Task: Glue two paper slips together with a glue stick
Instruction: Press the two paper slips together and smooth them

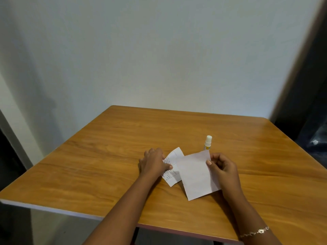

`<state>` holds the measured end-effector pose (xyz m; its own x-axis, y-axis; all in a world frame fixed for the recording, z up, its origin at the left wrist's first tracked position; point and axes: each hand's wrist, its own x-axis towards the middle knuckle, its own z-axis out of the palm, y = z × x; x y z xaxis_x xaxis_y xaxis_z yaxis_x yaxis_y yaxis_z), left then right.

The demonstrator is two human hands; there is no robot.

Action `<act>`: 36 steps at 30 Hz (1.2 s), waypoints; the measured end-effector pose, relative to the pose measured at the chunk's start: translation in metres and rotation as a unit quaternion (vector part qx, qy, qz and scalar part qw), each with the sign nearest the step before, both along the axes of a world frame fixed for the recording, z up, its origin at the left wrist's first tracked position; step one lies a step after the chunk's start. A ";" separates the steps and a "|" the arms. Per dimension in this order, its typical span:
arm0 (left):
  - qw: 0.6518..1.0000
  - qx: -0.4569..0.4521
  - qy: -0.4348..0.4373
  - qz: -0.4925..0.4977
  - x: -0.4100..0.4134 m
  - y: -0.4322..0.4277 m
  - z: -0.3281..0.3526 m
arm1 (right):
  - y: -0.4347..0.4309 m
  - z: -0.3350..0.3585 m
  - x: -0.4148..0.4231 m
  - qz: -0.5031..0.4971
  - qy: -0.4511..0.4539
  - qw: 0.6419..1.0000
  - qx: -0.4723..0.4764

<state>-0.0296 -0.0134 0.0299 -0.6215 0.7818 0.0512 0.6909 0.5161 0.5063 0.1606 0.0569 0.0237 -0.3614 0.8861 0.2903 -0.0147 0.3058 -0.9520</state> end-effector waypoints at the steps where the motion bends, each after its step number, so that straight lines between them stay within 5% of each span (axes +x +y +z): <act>1: 1.000 0.027 -0.011 -0.006 0.000 -0.002 -0.002 | -0.001 0.000 -0.001 0.008 0.004 1.000 -0.006; 5: 0.977 0.174 -0.118 -0.023 0.001 -0.011 -0.011 | -0.006 0.004 -0.005 0.029 0.014 0.999 -0.037; 11: 0.882 0.356 -0.305 -0.034 -0.005 -0.023 -0.016 | -0.017 0.011 -0.026 0.048 0.015 0.997 -0.059; 21: 0.848 0.384 -0.364 -0.040 -0.007 -0.027 -0.013 | -0.013 0.017 -0.057 0.033 -0.047 0.997 -0.044; 26: 0.794 0.420 -0.439 0.021 -0.010 -0.029 -0.011 | -0.011 0.012 -0.058 0.006 -0.022 0.998 -0.058; 36: 0.815 0.397 -0.422 0.016 -0.006 -0.029 -0.014 | -0.012 0.004 -0.058 -0.012 -0.007 0.998 -0.055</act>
